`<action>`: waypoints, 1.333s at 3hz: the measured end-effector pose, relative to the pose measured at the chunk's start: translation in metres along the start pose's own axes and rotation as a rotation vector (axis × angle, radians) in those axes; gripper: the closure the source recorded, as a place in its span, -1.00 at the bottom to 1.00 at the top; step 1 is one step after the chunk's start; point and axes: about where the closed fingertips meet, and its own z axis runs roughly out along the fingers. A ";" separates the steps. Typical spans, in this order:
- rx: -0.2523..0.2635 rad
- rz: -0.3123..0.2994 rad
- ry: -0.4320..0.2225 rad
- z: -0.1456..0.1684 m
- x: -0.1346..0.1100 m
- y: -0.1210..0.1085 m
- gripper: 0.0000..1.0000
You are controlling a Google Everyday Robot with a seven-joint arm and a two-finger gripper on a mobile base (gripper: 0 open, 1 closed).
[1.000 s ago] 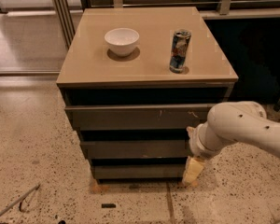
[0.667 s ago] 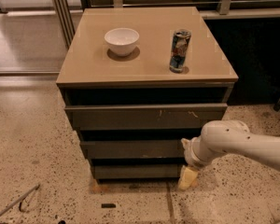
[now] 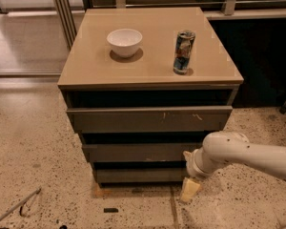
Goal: Open bottom drawer
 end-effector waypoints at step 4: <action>-0.081 -0.007 -0.051 0.220 0.052 -0.005 -1.00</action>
Offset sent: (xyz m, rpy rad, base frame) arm 0.0076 0.0072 -0.1529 0.0094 -0.0295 0.0314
